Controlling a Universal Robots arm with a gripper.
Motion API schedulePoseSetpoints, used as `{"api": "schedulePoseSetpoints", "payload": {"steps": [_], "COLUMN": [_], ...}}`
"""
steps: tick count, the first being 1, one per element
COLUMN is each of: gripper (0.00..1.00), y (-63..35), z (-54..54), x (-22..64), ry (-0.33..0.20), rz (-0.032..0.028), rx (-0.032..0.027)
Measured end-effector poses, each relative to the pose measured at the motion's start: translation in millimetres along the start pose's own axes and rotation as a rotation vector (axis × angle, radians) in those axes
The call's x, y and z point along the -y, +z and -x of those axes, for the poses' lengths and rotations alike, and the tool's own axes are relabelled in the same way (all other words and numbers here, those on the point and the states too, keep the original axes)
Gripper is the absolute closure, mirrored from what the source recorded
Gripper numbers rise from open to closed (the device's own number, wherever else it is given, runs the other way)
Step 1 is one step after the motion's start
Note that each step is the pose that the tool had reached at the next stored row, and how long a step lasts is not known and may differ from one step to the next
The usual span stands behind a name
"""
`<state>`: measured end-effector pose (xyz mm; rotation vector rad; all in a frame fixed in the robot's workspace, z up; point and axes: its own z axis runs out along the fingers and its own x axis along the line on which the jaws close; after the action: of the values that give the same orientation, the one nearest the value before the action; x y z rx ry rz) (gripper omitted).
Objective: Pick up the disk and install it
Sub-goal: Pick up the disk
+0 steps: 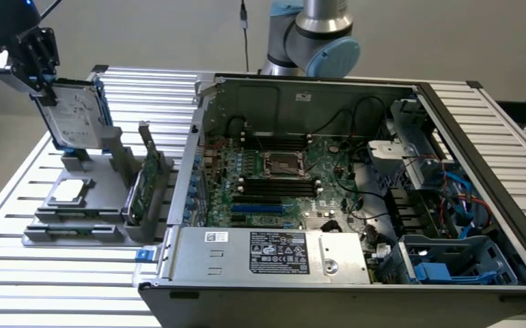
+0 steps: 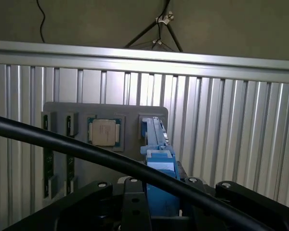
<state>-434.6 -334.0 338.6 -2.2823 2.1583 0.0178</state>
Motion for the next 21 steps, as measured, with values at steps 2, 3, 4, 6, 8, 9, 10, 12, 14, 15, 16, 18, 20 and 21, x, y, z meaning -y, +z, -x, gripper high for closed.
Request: {"api": "schedulePoseSetpoints", "payload": {"steps": [2,3,4,6,8,9,10,12,14,15,16,18,20,21], "gripper": [0.67,0.67,0.67,0.67,0.67,0.67,0.67,0.67,0.67,0.67,0.67,0.67,0.67,0.67], "y": [0.0,-0.2,-0.4,-1.2,-1.3,-1.3,-1.3,-1.2,-1.2,-1.0,-0.8,-0.1,0.8,1.2], "z": [0.0,0.0,0.0,0.0,0.0,0.0,0.0,0.0,-0.1,-0.1,-0.1,-0.1,-0.1,-0.1], "x": [0.0,0.0,0.0,0.0,0.1,0.2,0.3,0.7,1.1,1.2,1.2,1.2,1.2,1.2], "ry": [0.0,0.0,0.0,0.0,0.0,0.0,0.0,0.0,0.0,0.0,0.0,0.0,0.0,0.0], "rz": [-0.0002,0.0001,0.0003,0.0002,0.0003,0.0003,0.0001,-0.0002,-0.0015,-0.0026,-0.0039,-0.0081,-0.0143,-0.0175], "rx": [0.0,0.0,-0.0001,-0.0001,-0.0002,-0.0001,-0.0002,-0.0001,-0.0003,-0.0003,-0.0003,-0.0005,-0.001,-0.0011]}}
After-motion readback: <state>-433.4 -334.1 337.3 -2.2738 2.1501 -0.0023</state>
